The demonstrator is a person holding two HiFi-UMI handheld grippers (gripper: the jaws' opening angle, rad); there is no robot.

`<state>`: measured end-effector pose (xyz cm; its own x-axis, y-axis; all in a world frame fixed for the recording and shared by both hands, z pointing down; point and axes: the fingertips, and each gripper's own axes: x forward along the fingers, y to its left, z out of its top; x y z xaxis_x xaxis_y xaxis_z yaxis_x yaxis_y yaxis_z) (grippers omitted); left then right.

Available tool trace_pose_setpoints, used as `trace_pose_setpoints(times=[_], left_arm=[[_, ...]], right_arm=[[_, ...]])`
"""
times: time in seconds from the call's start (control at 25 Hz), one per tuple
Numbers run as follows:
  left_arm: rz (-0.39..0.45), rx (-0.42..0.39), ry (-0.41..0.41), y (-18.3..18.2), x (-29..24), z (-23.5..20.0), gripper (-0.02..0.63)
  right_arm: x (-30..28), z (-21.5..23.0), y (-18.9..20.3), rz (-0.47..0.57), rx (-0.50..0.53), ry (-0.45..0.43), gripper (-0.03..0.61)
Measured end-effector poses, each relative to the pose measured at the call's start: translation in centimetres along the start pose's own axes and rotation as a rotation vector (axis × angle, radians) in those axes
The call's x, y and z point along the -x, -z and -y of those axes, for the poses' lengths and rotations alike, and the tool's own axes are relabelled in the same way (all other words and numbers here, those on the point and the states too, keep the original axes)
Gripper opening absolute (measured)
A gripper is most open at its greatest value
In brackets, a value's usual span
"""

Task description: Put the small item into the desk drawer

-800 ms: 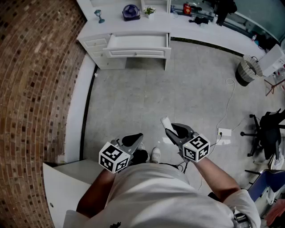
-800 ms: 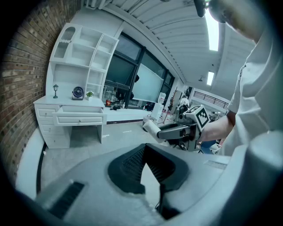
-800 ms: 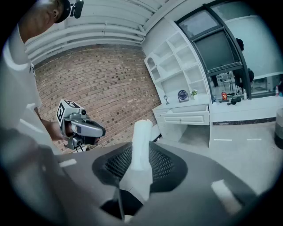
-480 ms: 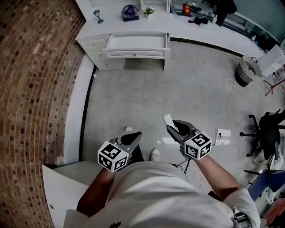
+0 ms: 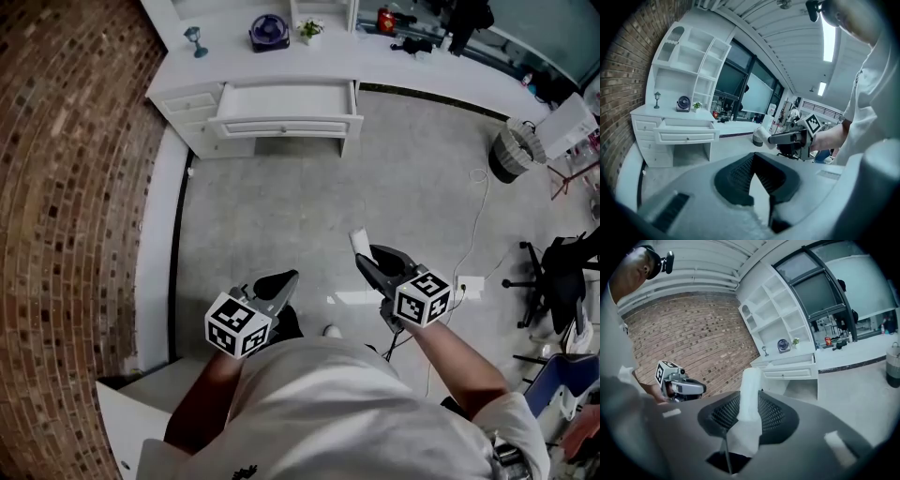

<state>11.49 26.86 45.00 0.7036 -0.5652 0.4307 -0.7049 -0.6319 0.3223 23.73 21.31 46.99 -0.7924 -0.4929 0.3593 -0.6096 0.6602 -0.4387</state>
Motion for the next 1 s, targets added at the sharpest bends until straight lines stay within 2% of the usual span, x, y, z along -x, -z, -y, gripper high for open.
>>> trace_pose_setpoints(times=[0.28, 0.48, 0.72, 1.0], left_arm=[[-0.003, -0.029, 0.07, -3.8, 1.3, -9.0, 0.005], [-0.018, -0.128, 0.082, -5.5, 2.2, -14.3, 0.005], [0.024, -0.08, 0.108, -7.1, 3.3, -19.1, 0.005], [0.039, -0.087, 0.077, -8.8, 3.6, -23.2, 0.005]], right_arm=[[-9.0, 0.7, -4.7, -0.004, -0.012, 0.066, 0.132], [-14.7, 1.9, -7.6, -0.007, -0.011, 0.12, 0.132], [-19.7, 4.0, -10.4, 0.018, -0.057, 0.171, 0.132], [-24.4, 7.6, -13.3, 0.02, -0.098, 0.192, 0.132]])
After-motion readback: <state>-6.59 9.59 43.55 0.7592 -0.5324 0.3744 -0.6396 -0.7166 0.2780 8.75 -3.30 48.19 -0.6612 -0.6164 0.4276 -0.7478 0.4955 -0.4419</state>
